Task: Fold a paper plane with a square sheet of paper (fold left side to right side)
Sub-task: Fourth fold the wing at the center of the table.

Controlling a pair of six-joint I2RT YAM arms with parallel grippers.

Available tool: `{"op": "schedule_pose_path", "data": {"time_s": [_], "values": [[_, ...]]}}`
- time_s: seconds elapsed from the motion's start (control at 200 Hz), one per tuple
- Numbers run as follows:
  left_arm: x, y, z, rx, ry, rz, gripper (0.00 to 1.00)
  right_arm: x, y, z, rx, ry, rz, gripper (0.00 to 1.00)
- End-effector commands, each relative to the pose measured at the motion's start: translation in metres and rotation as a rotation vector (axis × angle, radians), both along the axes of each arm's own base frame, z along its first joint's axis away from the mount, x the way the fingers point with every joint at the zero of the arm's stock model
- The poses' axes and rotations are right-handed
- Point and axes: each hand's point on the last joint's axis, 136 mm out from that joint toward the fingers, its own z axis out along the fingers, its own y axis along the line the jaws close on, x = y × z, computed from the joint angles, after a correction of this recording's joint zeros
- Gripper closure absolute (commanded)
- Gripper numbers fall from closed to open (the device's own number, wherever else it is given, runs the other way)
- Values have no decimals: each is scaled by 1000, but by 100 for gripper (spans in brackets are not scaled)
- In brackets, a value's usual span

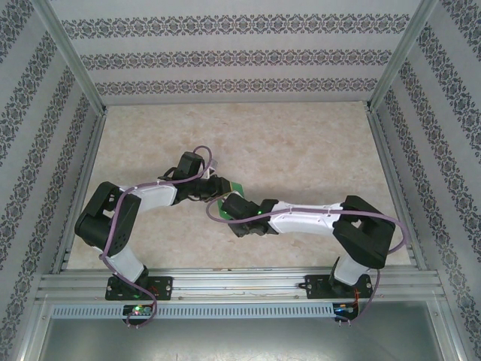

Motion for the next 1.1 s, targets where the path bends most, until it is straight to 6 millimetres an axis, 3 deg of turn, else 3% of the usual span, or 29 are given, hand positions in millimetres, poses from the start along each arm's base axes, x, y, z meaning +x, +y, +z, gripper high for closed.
{"op": "schedule_pose_path", "data": {"time_s": [0.0,0.225,0.824,1.004,1.094], "values": [[1,-10,8,-21,-8,-23,72,8,-1,2,-49,-50,-19,50],[2,-10,8,-19,-9,-19,72,9,-2,-4,-80,-63,-21,53],[-1,0,4,24,-11,4,61,1,-4,-14,-86,-29,-25,85],[-1,18,9,31,-19,38,58,0,-6,-14,-76,-25,-36,98],[-3,33,12,43,-23,61,56,0,-6,-14,-61,-17,-43,100]]}}
